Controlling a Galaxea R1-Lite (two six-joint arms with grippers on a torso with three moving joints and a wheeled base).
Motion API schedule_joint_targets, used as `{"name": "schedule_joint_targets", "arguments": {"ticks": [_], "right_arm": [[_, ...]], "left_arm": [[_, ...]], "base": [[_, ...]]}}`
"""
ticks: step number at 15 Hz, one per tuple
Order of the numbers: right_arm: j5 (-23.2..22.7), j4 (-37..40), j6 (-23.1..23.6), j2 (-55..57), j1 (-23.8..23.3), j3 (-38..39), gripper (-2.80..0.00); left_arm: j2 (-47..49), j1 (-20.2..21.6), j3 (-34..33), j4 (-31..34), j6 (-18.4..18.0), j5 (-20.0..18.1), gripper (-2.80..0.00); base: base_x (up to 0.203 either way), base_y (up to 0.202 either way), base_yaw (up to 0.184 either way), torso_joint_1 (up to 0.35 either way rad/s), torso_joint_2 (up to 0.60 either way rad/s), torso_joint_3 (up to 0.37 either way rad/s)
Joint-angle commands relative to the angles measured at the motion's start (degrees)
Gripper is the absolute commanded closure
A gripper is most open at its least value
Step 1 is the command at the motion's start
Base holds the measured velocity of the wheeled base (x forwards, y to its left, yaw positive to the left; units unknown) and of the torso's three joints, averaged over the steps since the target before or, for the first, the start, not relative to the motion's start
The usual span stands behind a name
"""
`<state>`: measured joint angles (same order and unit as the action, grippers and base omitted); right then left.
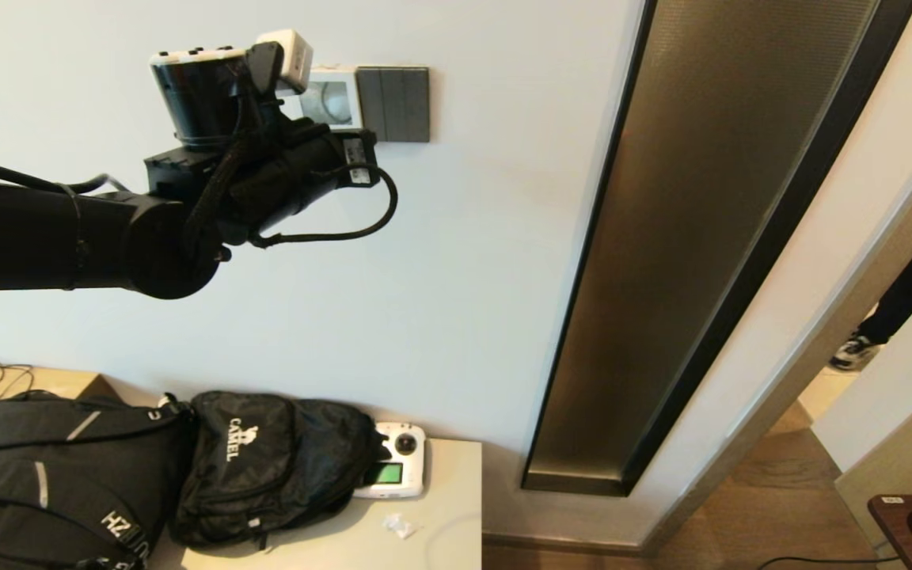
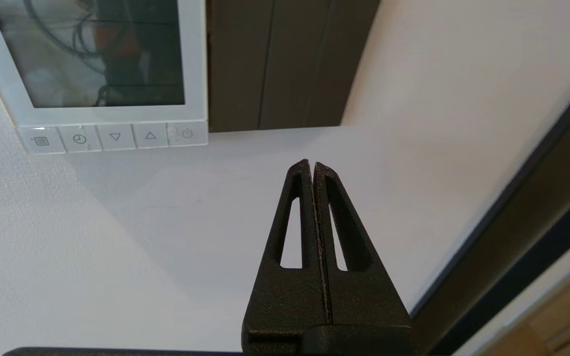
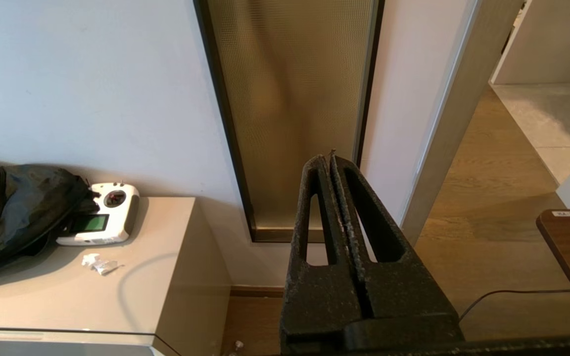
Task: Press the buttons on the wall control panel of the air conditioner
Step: Turn on the central air conditioner
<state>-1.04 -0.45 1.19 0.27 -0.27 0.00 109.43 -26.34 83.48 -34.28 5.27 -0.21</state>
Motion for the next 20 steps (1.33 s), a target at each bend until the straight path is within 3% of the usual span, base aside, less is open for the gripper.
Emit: {"name": "schedule_joint_targets", "arguments": {"ticks": [1, 7, 10, 14, 20], "right_arm": [[0.0, 0.0, 0.0, 0.1, 0.0, 0.1, 0.0], [0.0, -0.1, 0.0, 0.1, 0.0, 0.1, 0.0], [0.0, 0.0, 0.0, 0.1, 0.0, 0.1, 0.0], [0.0, 0.0, 0.0, 0.1, 0.0, 0.1, 0.0], [0.0, 0.0, 0.0, 0.1, 0.0, 0.1, 0.0]], "left_arm": [[2.6, 0.0, 1.0, -0.9, -0.3, 0.5, 0.0], [6.4, 0.1, 5.4, -1.0, -1.1, 1.6, 0.0], [10.4, 0.7, 11.4, -0.5, -1.3, 3.9, 0.0], [10.6, 3.7, 11.8, -0.5, -1.7, 4.0, 0.0], [8.9, 4.4, 11.2, -0.5, -1.7, 3.9, 0.0]], "base": [[0.0, 0.0, 0.0, 0.0, 0.0, 0.0], [0.0, 0.0, 0.0, 0.0, 0.0, 0.0], [0.0, 0.0, 0.0, 0.0, 0.0, 0.0], [0.0, 0.0, 0.0, 0.0, 0.0, 0.0], [0.0, 0.0, 0.0, 0.0, 0.0, 0.0]]}}
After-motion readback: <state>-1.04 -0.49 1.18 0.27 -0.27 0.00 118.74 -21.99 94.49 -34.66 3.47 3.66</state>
